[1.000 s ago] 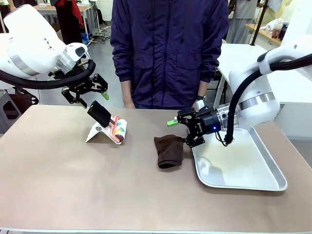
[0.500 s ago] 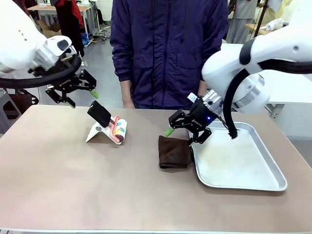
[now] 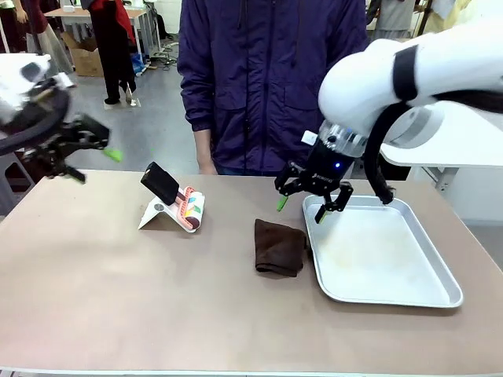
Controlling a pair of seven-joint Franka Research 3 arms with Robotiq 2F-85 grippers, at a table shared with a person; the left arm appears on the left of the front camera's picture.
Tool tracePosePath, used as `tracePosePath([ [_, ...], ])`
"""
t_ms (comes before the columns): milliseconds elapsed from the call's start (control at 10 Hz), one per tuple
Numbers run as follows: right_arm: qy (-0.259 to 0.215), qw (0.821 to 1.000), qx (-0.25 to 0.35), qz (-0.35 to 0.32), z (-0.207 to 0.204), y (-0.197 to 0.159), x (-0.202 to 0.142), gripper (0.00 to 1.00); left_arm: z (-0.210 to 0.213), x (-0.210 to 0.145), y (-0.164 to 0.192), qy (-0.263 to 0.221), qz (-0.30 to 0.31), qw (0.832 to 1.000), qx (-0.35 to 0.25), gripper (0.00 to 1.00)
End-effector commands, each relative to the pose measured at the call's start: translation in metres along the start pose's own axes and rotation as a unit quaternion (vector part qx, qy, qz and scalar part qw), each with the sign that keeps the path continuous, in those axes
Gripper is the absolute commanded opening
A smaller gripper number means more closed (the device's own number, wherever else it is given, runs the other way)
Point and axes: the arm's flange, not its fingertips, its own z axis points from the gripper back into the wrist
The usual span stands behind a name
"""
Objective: Clean the surface of the table.
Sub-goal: Return the Lint Roller and towel to their original positions.
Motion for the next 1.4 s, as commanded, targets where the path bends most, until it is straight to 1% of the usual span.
tracePosePath([
  [0, 0.025, 0.993, 0.112, -0.001, 0.021, -0.041, -0.036, 1.00, 0.043, -0.050, 0.036, 0.004, -0.011, 0.998, -0.063, 1.00],
  [100, 0.045, 0.986, 0.159, 0.004, 0.028, -0.059, -0.055, 1.00, 0.052, -0.070, 0.050, -0.005, -0.009, 0.995, -0.095, 1.00],
  [200, 0.040, 0.980, 0.196, 0.001, 0.035, -0.079, -0.078, 1.00, 0.058, -0.088, 0.067, -0.012, 0.002, 0.990, -0.139, 1.00],
  [300, 0.035, 0.974, 0.223, 0.008, 0.041, -0.098, -0.098, 1.00, 0.061, -0.099, 0.080, -0.011, 0.009, 0.985, -0.172, 1.00],
  [400, 0.039, 0.966, 0.255, 0.027, 0.048, -0.119, -0.109, 1.00, 0.062, -0.113, 0.100, -0.013, 0.016, 0.976, -0.217, 1.00],
  [500, 0.039, 0.949, 0.311, 0.033, 0.057, -0.147, -0.115, 1.00, 0.063, -0.117, 0.116, -0.017, 0.025, 0.965, -0.259, 1.00],
  [600, 0.028, 0.927, 0.371, 0.042, 0.064, -0.175, -0.121, 1.00, 0.064, -0.113, 0.128, -0.007, 0.030, 0.959, -0.283, 1.00],
  [700, 0.016, 0.905, 0.423, 0.042, 0.071, -0.202, -0.126, 1.00, 0.065, -0.104, 0.138, -0.002, 0.034, 0.956, -0.292, 1.00],
  [800, 0.006, 0.878, 0.477, 0.040, 0.079, -0.233, -0.126, 1.00, 0.062, -0.092, 0.142, -0.005, 0.041, 0.955, -0.295, 1.00],
  [900, -0.016, 0.855, 0.519, 0.013, 0.083, -0.257, -0.125, 1.00, 0.059, -0.084, 0.144, -0.011, 0.042, 0.952, -0.303, 1.00],
  [1000, -0.032, 0.839, 0.543, -0.001, 0.084, -0.274, -0.126, 1.00, 0.057, -0.080, 0.144, -0.030, 0.042, 0.950, -0.309, 1.00],
  [1100, -0.054, 0.835, 0.548, -0.018, 0.084, -0.284, -0.125, 1.00, 0.057, -0.075, 0.144, -0.042, 0.037, 0.947, -0.317, 1.00],
  [1300, -0.077, 0.824, 0.560, -0.029, 0.079, -0.292, -0.117, 1.00, 0.057, -0.067, 0.138, -0.061, 0.035, 0.944, -0.324, 1.00],
])
